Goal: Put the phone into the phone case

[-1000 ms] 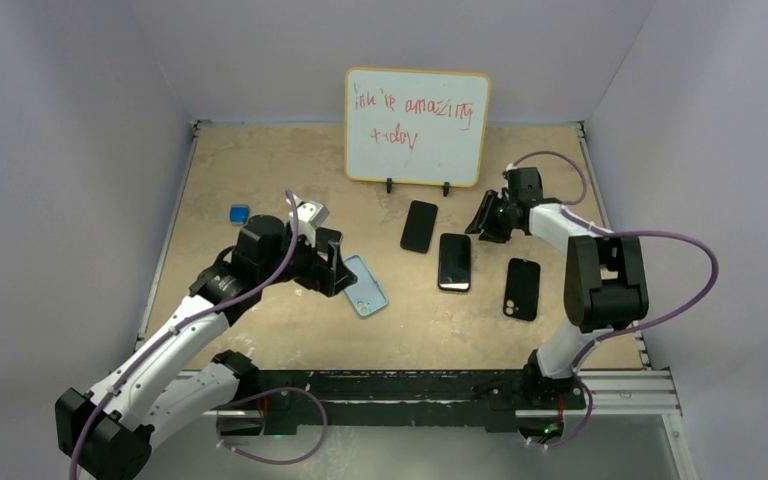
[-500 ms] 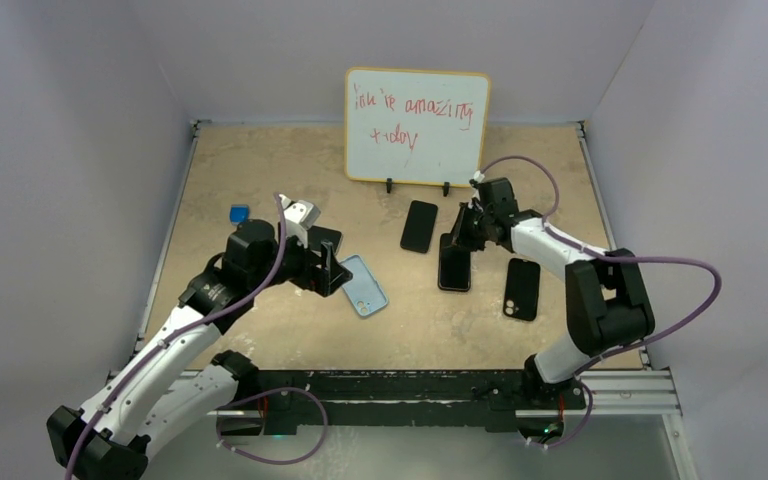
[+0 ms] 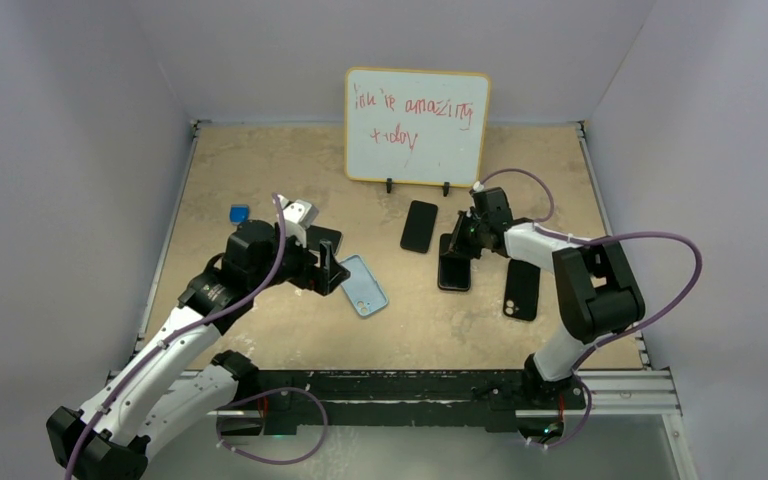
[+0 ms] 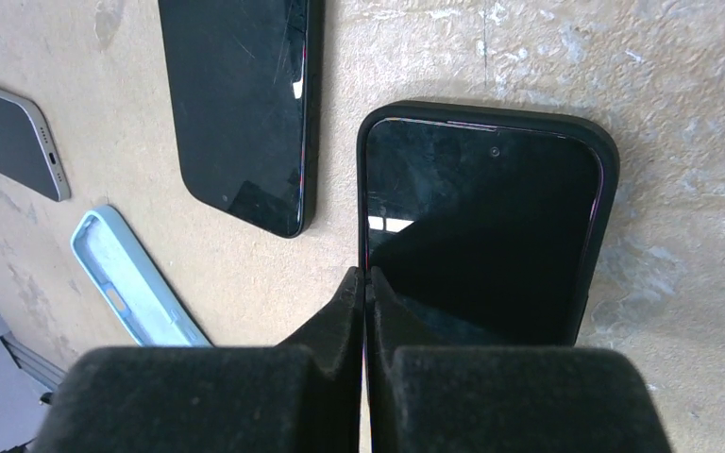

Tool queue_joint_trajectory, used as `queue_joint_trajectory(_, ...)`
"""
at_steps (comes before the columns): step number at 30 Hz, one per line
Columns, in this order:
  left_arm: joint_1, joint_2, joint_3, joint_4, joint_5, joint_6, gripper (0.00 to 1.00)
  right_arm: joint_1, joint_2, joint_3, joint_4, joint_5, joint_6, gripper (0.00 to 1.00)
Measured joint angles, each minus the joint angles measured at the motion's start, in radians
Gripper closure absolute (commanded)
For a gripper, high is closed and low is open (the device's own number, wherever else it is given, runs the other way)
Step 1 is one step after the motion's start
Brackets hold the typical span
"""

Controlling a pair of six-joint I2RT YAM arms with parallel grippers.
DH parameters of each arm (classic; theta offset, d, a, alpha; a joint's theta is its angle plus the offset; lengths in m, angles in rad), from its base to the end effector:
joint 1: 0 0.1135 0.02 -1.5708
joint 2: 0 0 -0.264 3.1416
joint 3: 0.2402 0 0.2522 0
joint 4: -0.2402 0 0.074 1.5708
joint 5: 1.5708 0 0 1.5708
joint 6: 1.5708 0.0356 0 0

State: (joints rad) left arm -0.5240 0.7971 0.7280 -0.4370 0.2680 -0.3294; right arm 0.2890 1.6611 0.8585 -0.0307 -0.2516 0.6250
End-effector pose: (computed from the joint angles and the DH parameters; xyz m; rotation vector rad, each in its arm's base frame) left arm 0.1501 -0.0976 0.2928 0.3788 2.1231 -0.7880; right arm 0.3139 0.1026 0.1617 0.2970 2.4801 0.7085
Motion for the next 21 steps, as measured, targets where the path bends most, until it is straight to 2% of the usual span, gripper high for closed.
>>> queue_joint_trajectory(11,0.0,0.011,0.0,-0.029,-0.117,-0.039,0.01,0.062,-0.034,0.002,-0.033,0.043,0.005,0.99)
queue_joint_trajectory(13,0.0,0.037,0.0,-0.035,-0.131,-0.069,0.01,0.093,-0.058,0.002,-0.042,0.051,0.006,0.94)
queue_joint_trajectory(18,0.0,0.132,-0.001,-0.047,-0.161,-0.168,0.04,0.204,-0.119,0.001,0.002,0.051,0.015,0.7)
queue_joint_trajectory(21,0.0,0.164,-0.015,-0.048,-0.227,-0.246,0.09,0.283,-0.123,0.001,0.064,0.051,0.016,0.64)
